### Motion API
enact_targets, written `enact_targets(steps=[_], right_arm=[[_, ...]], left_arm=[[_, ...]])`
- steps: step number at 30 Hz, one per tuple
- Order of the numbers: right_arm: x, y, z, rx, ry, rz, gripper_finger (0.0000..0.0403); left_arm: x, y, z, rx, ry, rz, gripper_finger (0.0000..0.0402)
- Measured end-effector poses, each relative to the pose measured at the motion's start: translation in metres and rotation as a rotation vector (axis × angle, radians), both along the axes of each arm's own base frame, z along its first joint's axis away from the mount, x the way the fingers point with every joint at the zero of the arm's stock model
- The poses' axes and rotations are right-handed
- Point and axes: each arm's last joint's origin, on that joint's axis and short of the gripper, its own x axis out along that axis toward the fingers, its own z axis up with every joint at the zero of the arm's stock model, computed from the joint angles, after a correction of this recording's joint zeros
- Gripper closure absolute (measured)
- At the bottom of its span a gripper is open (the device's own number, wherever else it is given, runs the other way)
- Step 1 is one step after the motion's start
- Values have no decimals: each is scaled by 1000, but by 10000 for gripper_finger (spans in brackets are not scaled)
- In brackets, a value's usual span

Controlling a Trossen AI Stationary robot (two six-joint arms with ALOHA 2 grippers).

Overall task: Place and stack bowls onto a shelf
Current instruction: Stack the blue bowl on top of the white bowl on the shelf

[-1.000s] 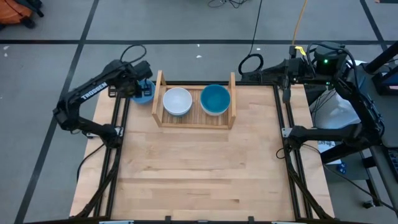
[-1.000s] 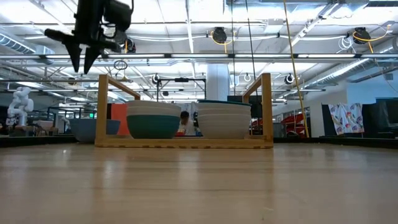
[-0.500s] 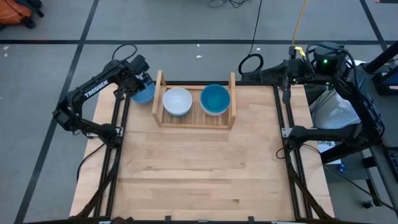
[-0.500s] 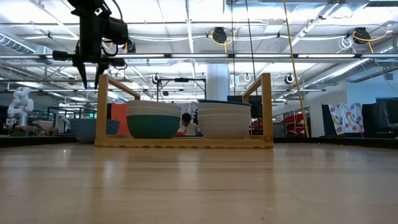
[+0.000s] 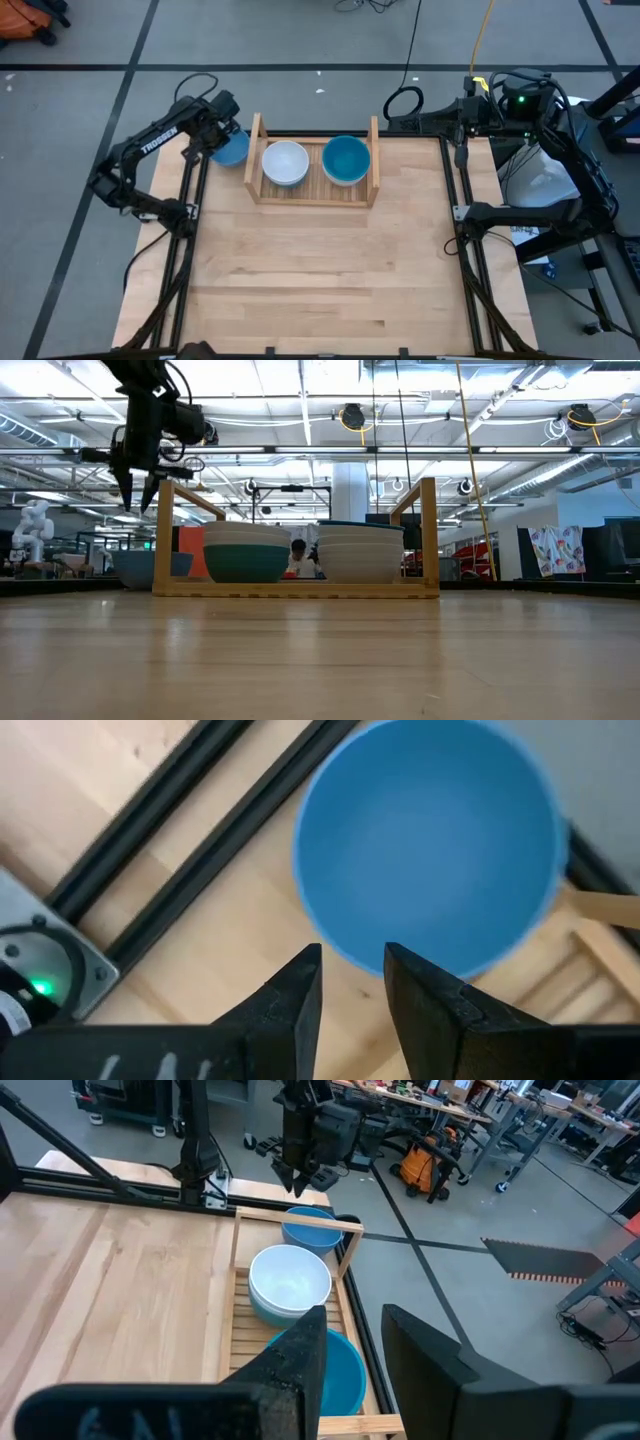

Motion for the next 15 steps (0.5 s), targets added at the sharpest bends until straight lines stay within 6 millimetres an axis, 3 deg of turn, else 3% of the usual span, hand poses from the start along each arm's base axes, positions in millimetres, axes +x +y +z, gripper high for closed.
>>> enact_targets(steps=[15], right_arm=[[0, 0, 0, -17, 3, 6, 307]], left_arm=[[-5, -5, -81, -89, -139, 36, 286]])
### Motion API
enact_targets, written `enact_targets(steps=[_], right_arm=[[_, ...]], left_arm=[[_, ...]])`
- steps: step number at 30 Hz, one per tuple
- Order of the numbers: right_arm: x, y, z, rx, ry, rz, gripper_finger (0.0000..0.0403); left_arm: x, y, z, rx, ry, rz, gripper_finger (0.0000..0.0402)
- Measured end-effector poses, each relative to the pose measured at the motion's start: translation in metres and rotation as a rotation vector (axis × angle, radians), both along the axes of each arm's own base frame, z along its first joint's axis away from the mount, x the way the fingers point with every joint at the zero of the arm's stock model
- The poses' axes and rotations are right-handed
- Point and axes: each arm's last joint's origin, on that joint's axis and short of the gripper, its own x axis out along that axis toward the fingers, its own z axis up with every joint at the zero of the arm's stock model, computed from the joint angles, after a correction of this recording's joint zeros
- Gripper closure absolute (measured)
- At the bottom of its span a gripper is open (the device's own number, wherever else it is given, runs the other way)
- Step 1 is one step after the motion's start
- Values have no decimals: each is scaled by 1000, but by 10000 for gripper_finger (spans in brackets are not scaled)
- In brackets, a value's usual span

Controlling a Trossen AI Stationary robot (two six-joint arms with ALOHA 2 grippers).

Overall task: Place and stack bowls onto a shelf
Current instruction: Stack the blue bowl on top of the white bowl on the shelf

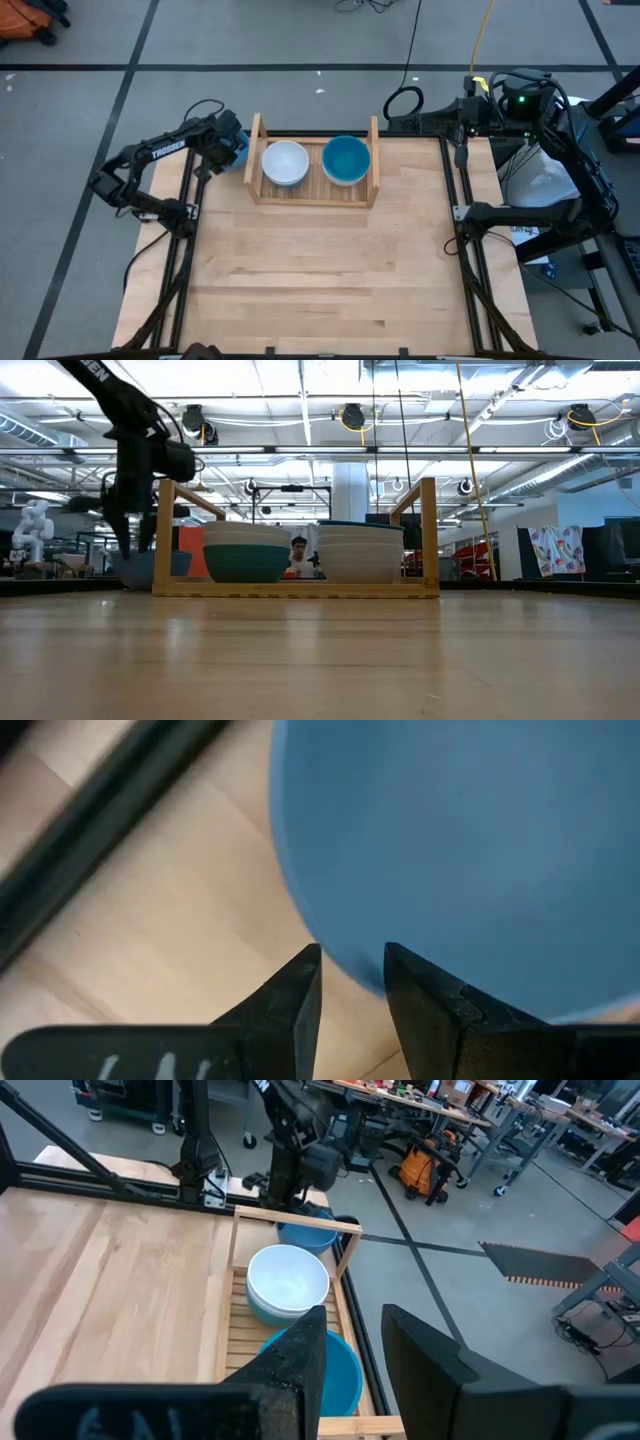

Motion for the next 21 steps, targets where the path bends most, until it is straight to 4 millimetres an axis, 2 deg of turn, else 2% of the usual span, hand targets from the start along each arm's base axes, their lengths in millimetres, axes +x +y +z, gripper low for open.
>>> enact_targets(steps=[4, 21], right_arm=[[1, 0, 2, -12, -17, 0, 307], [1, -1, 3, -3, -29, -5, 307]], left_arm=[[-2, -3, -10, -21, -8, -2, 286], [-6, 4, -10, 32, 4, -55, 287]])
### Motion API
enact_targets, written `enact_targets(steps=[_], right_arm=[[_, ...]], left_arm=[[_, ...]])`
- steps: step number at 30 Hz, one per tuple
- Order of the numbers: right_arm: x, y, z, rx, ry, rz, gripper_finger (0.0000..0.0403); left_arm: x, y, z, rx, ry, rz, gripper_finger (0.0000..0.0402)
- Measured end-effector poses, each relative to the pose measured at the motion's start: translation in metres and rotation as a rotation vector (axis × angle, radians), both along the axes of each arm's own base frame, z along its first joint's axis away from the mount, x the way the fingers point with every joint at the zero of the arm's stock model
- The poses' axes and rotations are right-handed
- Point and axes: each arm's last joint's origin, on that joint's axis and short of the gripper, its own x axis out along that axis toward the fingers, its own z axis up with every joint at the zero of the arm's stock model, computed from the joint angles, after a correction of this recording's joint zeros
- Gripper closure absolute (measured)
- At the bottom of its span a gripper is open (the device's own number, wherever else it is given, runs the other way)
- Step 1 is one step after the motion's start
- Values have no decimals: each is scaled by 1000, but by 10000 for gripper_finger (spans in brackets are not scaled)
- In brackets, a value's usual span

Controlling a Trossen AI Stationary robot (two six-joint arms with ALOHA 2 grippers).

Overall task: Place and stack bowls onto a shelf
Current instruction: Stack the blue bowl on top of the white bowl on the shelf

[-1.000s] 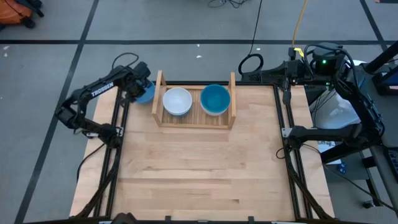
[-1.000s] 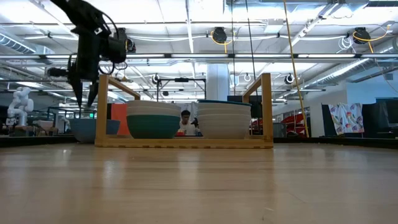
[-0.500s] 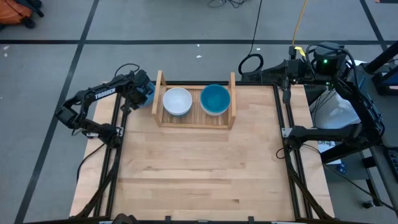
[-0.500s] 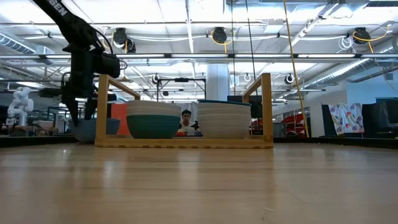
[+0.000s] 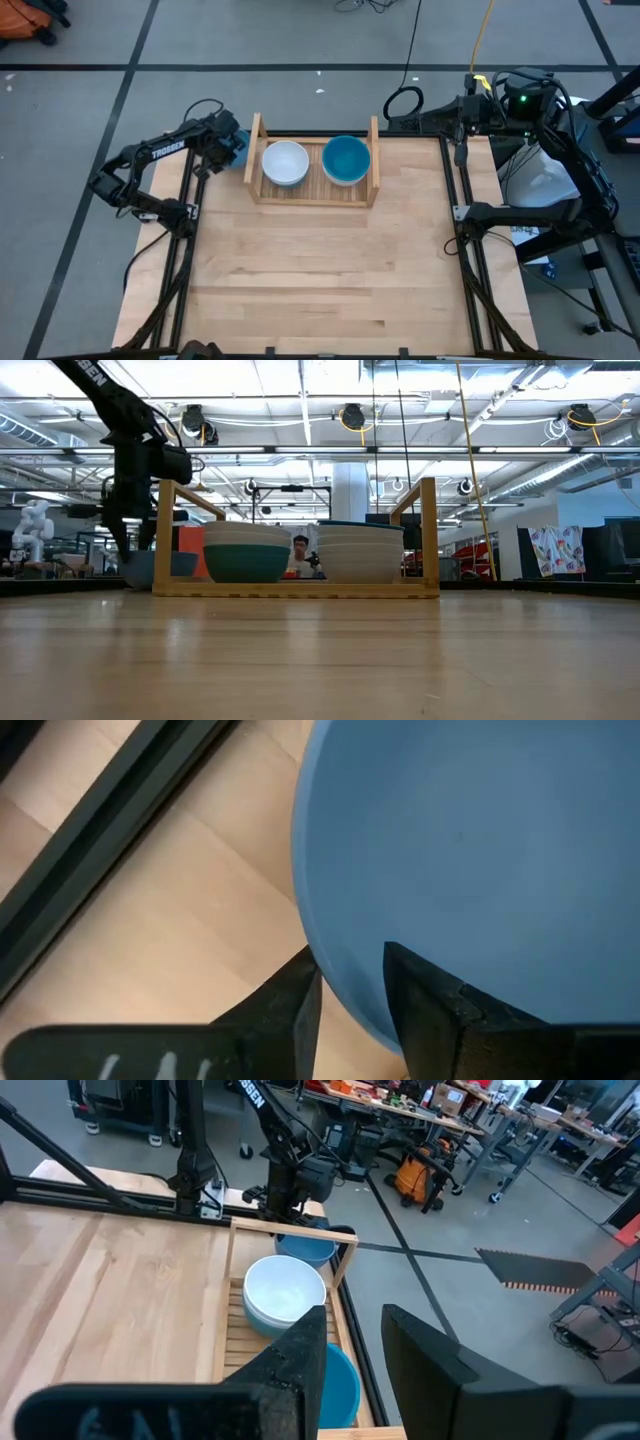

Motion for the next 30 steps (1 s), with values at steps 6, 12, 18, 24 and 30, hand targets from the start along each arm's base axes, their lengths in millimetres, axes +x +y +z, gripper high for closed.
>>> enact_targets(steps=[6, 12, 18, 24, 30], right_arm=[[0, 0, 0, 17, -4, -5, 307], [0, 0, 0, 49, -14, -14, 307], [0, 0, 0, 51, -14, -14, 307], [0, 0, 0, 52, -14, -14, 307], [0, 0, 0, 52, -14, -14, 307]], left_arm=[[-3, 0, -3, -4, -3, -16, 345], [-7, -6, -15, -22, 15, -65, 390], [-4, 0, -9, 53, -17, -115, 391], [-1, 6, 12, 172, -4, -198, 392], [-4, 7, 41, 310, 17, -180, 392]])
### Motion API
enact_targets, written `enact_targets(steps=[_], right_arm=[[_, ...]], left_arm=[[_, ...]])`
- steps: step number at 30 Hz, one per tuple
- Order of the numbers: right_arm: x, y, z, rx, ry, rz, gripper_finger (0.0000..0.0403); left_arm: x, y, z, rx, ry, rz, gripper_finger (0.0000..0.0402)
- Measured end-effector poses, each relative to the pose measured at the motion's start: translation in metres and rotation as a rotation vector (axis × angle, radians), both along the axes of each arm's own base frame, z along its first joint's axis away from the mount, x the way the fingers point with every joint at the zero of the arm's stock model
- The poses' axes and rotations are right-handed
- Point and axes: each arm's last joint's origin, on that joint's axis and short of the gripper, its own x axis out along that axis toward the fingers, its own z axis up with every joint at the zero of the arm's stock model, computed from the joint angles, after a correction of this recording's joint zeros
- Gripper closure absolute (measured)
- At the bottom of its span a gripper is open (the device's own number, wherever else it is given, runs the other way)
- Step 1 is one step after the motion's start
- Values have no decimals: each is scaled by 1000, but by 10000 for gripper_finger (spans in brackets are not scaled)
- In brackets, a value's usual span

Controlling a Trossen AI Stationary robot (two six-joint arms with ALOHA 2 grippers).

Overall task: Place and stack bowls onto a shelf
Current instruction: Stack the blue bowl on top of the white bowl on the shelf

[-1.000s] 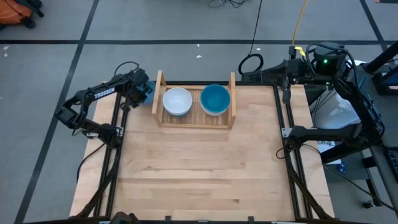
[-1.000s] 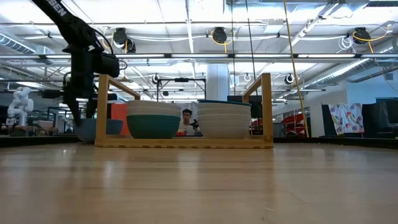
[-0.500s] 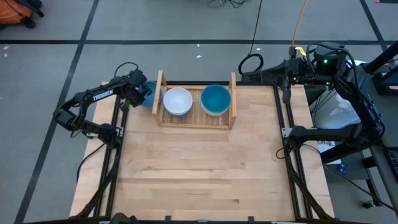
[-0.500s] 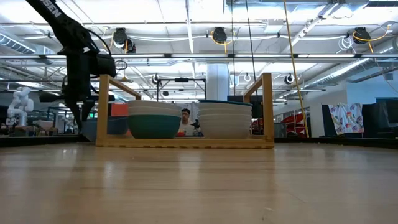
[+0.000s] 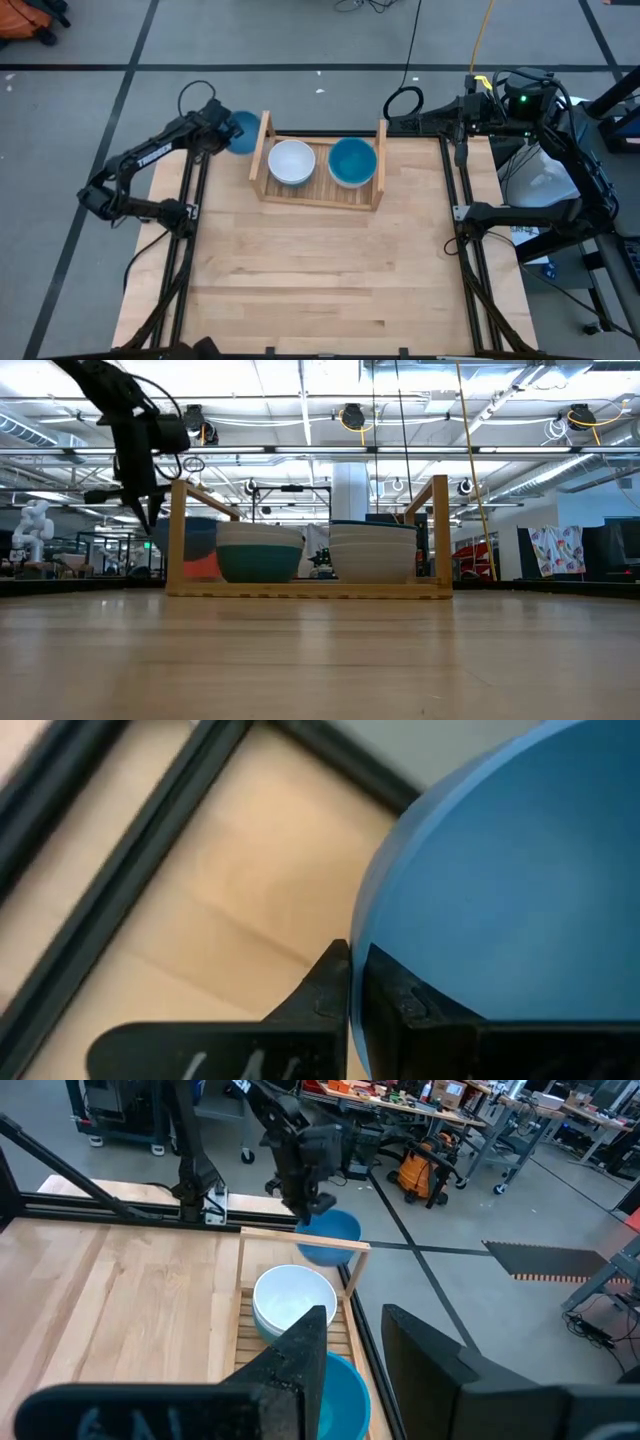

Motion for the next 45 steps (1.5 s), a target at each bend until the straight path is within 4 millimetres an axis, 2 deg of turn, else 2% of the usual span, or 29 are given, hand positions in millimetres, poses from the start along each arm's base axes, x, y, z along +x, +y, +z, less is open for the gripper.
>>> enact_targets(steps=[14, 21, 25, 29, 36, 45], right_arm=[[0, 0, 0, 0, 0, 0, 307], [0, 0, 0, 0, 0, 0, 307], [0, 0, 0, 0, 0, 0, 307], [0, 0, 0, 1, 1, 0, 307], [0, 0, 0, 0, 1, -1, 307], [0, 0, 0, 1, 2, -1, 307]], left_arm=[[-1, -7, 68, 208, 59, -210, 392], [4, -12, 122, 327, 79, -330, 392], [9, -23, 156, 406, 81, -425, 392], [16, -38, 178, 440, 75, -516, 392], [43, -50, 178, 388, 77, -678, 392], [97, -43, 144, 253, 87, -892, 392]])
